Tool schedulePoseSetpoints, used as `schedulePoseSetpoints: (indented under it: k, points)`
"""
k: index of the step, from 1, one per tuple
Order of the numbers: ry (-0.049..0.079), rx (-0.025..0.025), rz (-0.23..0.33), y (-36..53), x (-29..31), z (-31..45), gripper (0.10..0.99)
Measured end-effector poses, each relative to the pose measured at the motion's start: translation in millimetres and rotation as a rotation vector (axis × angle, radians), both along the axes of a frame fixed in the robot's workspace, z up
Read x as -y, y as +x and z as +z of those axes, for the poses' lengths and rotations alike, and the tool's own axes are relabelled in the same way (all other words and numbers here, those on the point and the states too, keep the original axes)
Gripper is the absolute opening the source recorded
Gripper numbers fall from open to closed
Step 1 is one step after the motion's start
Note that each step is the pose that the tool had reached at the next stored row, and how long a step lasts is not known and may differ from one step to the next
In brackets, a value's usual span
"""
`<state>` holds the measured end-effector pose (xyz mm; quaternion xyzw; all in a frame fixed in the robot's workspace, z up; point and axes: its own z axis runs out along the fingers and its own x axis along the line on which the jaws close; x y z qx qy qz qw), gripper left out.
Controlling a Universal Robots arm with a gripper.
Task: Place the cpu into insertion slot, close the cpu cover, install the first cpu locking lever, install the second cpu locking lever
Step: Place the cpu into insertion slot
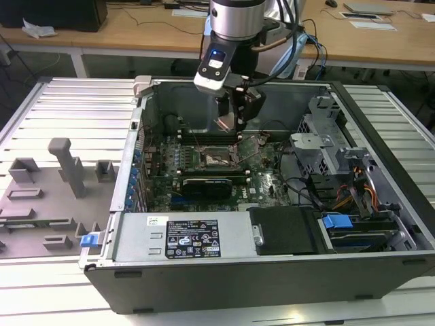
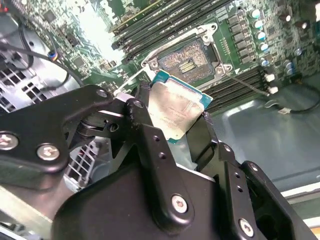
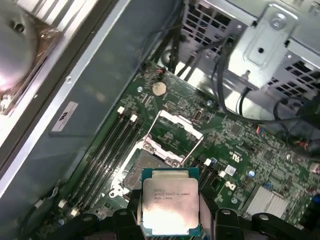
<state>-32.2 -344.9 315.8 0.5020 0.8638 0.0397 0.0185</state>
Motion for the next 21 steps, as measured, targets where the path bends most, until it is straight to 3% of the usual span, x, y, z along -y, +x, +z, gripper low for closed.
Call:
schedulePoseSetpoints:
  k: [7,12,13,21]
  points:
    - [0.000,0.0000,-0.120,0.0,0.0,-0.7,0.541]
    - [0.000,0.0000,-0.240,0.0,0.0,-2.1,0.541]
    - [0.000,0.0000,-0.285,0.0,0.0,-2.7,0.541]
    - [0.000,-0.0001,-0.439,0.0,0.0,-5.2,0.541]
